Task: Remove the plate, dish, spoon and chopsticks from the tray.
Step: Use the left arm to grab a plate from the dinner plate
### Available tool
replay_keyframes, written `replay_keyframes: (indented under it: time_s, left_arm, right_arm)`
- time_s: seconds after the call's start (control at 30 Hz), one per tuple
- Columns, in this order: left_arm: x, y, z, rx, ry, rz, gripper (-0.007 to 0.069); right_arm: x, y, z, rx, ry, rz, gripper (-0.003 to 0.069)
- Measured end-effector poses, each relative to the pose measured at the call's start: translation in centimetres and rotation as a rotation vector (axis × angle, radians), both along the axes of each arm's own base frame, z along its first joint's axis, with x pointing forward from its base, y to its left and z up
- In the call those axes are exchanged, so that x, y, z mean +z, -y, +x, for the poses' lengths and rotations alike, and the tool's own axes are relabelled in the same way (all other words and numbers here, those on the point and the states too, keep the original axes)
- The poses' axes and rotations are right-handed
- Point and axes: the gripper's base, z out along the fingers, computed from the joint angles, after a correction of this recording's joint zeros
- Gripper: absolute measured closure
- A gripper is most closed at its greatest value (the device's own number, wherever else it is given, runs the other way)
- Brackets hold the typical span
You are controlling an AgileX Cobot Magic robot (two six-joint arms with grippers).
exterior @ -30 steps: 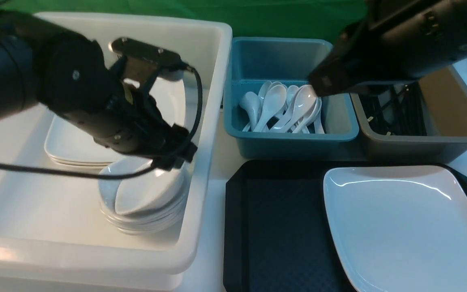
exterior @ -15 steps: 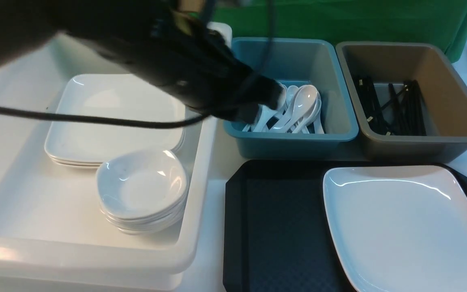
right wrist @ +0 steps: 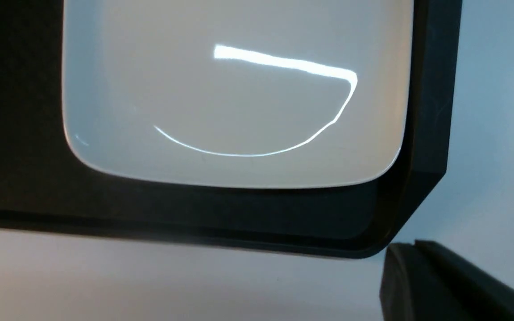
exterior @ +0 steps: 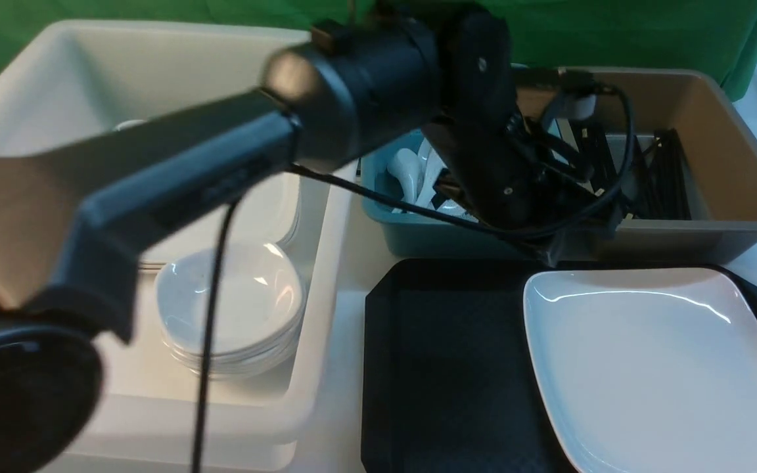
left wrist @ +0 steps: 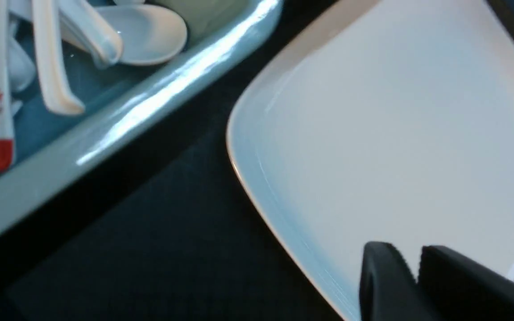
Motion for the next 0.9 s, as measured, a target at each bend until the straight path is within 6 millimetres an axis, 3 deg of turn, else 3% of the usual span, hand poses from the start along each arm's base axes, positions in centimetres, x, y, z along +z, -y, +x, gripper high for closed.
replay_keyframes:
  time_s: [0.17, 0.23, 0.43, 0.63, 0.73, 0.8, 0.9]
  left_arm:
    - [-3.7, 1.0, 1.4, 0.022, -0.016, 0.034, 0.0291]
    - [-6.2, 1.4, 1.9, 0.050, -0.038, 0.057, 0.0193]
    - [-9.3, 2.1, 3.0, 0.081, -0.012, 0.034, 0.0109]
    - [-10.5, 2.6, 3.7, 0.100, 0.035, -0.006, 0.0113]
    - [-10.7, 2.7, 3.9, 0.101, 0.045, -0.013, 0.0151]
    - [-10.8, 2.8, 3.9, 0.099, 0.040, -0.010, 0.0216]
    - [-11.0, 2.9, 3.8, 0.107, 0.020, -0.024, 0.0386]
  right_arm:
    - [0.1, -0.1, 0.2, 0.001, 0.018, 0.008, 0.0632]
    - [0.1, -0.1, 0.3, 0.003, 0.034, 0.017, 0.0632]
    - [0.2, -0.5, 0.4, 0.028, 0.058, 0.049, 0.0632]
    - [0.4, -0.6, 0.7, 0.037, 0.084, 0.057, 0.0632]
    - [0.4, -0.6, 0.8, 0.040, 0.097, 0.058, 0.0632]
    - [0.5, -0.6, 0.8, 0.049, 0.108, 0.055, 0.0632]
    - [0.5, -0.7, 1.0, 0.058, 0.122, 0.052, 0.0632]
